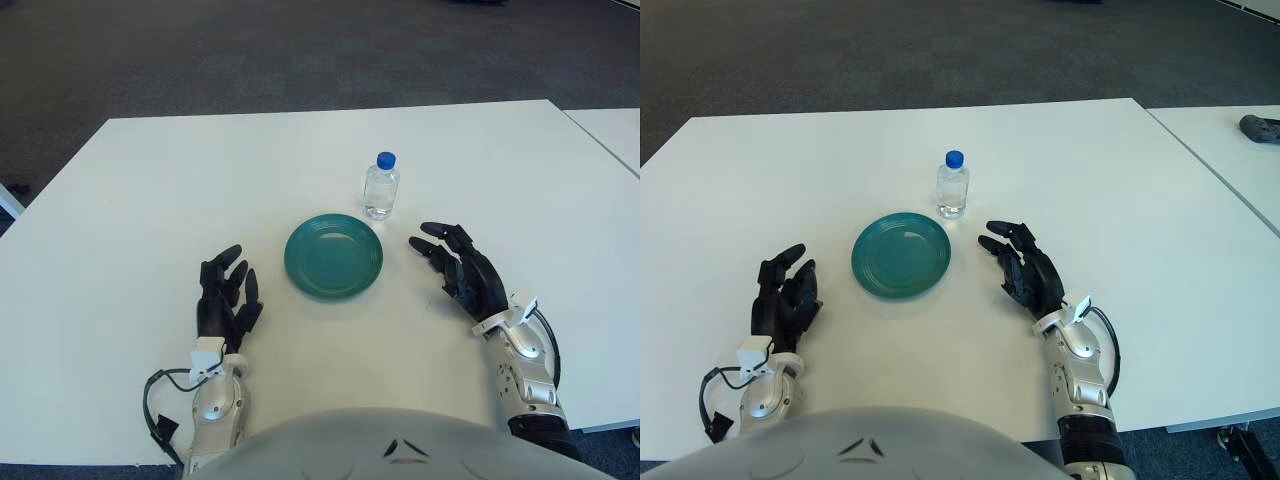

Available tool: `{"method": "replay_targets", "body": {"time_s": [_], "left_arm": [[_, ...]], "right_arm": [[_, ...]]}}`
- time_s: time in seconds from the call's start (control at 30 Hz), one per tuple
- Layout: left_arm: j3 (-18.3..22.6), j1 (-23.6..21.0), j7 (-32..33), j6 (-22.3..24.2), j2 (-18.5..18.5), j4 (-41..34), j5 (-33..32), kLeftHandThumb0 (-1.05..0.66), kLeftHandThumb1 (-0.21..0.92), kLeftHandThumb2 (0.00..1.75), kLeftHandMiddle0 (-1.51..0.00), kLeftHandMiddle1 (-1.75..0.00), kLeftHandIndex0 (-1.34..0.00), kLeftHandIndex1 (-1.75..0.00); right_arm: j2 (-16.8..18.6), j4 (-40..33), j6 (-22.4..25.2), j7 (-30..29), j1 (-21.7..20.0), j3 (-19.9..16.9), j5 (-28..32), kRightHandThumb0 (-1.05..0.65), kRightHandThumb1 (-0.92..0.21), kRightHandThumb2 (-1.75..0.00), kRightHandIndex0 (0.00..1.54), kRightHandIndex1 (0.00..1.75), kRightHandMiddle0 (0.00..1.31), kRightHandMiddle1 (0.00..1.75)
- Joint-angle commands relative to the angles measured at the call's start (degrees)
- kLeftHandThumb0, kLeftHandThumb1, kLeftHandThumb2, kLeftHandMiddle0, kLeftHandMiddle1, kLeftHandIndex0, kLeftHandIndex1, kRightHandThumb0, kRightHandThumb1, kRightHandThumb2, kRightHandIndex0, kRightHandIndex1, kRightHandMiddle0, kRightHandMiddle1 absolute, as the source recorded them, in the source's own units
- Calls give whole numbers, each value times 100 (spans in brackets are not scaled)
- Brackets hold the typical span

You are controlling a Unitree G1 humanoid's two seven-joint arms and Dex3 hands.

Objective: Put the bottle into the plate.

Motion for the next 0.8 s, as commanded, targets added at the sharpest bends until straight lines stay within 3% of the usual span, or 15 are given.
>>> {"method": "replay_targets", "body": {"time_s": [0.0,0.33,0.57,0.77], "left_arm": [[-26,67,10,-47,-13,-24,58,-67,92,61,-41,-36,-8,-98],[-48,73,27,-28,-7,-28,86,-66,92,63,-40,-34,-7,-98],[-44,49,35,-9,-5,-14,82,-66,92,63,-40,-34,-7,-98],[-54,3,53,-46,-15,35,89,-66,92,64,-41,-33,-7,-98]], "right_arm": [[-39,120,209,-65,164,45,-130,-74,-92,-73,27,47,0,97],[-58,104,238,-46,155,40,-96,-73,-92,-73,28,46,0,98],[-58,263,188,-199,-117,-23,-186,-72,-92,-70,29,46,0,99],[-97,1436,-82,-475,-1116,-86,-523,-70,-92,-68,29,46,0,97]]}}
